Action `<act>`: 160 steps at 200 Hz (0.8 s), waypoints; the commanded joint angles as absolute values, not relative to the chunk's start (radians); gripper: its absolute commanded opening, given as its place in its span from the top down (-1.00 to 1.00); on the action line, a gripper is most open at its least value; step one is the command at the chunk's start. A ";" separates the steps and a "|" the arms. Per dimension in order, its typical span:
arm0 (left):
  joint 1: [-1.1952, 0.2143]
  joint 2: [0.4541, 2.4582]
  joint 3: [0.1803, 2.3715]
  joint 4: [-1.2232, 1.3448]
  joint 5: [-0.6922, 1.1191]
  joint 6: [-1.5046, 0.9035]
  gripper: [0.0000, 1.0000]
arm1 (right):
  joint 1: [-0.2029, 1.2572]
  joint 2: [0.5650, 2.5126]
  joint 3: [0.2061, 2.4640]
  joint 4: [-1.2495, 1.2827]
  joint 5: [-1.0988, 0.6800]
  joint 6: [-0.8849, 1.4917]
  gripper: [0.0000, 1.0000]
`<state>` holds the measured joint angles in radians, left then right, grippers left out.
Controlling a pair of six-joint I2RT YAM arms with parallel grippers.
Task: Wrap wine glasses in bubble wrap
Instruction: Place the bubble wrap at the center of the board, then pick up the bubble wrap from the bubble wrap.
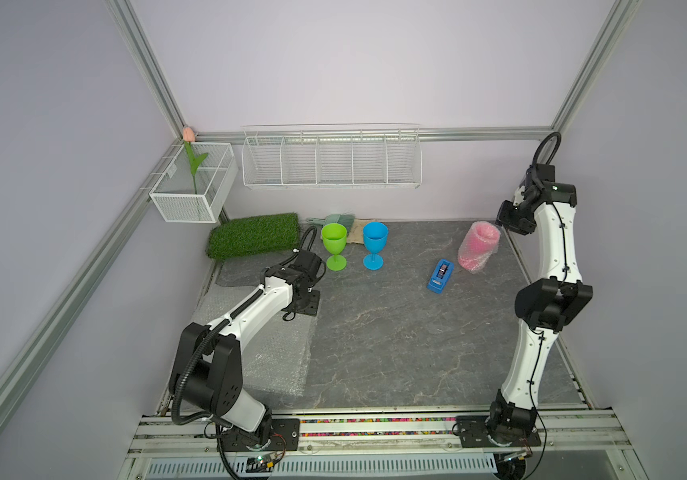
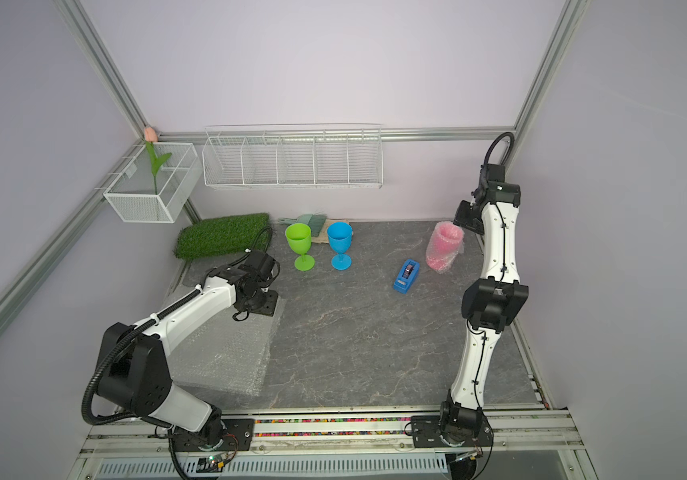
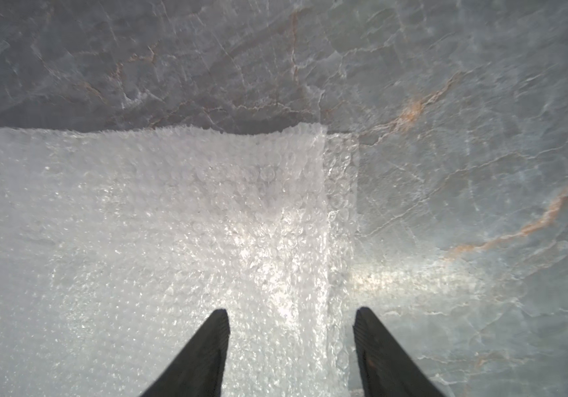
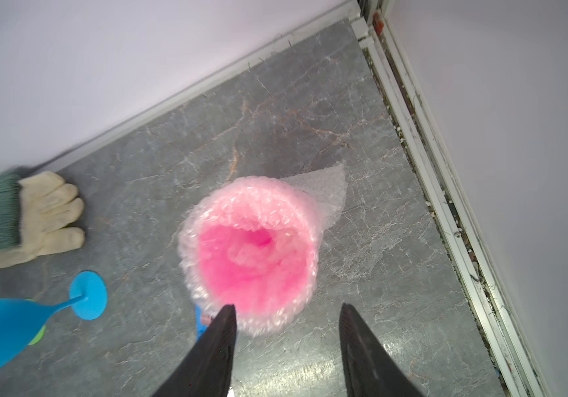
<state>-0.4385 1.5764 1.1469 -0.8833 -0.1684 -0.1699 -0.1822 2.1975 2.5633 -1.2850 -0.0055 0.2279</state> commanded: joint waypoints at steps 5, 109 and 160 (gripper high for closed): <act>-0.433 1.628 1.163 -0.916 -0.135 -0.162 -0.20 | -0.150 2.082 2.489 -1.276 -0.066 0.243 -0.05; -0.434 1.801 1.196 -0.944 -0.133 -0.179 0.16 | 0.042 1.784 2.001 -1.108 -0.128 0.259 -0.04; -0.432 1.811 1.206 -0.948 -0.152 -0.179 0.73 | 0.073 1.695 1.848 -1.062 -0.128 0.262 0.02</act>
